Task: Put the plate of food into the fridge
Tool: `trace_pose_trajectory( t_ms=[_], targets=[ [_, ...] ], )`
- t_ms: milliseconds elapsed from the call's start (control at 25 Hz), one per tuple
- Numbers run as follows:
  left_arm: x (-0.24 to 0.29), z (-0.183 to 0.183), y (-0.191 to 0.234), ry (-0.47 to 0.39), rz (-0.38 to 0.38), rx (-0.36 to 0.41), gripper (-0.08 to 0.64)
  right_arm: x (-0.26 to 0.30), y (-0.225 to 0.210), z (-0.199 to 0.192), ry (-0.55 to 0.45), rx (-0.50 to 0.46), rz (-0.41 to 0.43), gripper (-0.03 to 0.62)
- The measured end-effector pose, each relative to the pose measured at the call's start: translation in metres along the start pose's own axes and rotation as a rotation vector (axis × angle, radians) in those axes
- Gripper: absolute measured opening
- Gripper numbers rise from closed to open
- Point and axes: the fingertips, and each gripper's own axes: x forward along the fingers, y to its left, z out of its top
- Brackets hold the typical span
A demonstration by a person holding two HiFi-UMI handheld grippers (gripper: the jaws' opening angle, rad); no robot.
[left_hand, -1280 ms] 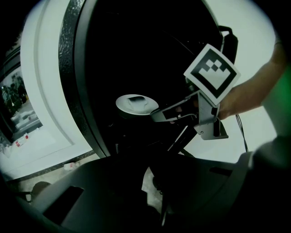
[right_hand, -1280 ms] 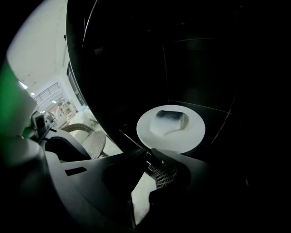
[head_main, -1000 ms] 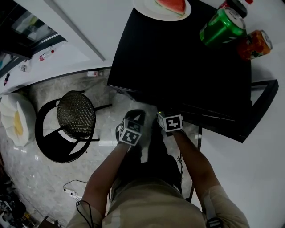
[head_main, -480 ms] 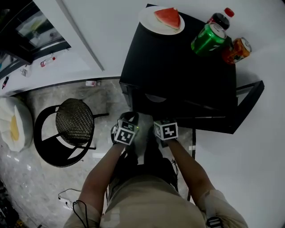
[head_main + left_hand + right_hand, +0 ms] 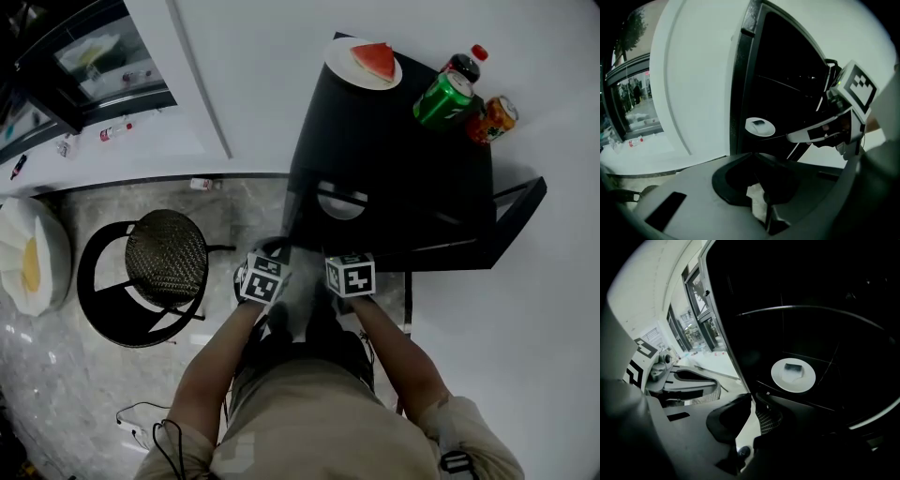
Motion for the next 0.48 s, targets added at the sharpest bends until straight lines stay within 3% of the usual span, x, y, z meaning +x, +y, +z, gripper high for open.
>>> trace_pose_trajectory(
  t_ms=[480],
  targets=[
    [-0.048, 0.003, 0.029, -0.082, 0.045, 0.013, 0.014, -0.019, 0.093, 0.015, -0.003, -0.218, 0.089, 0.043]
  ],
)
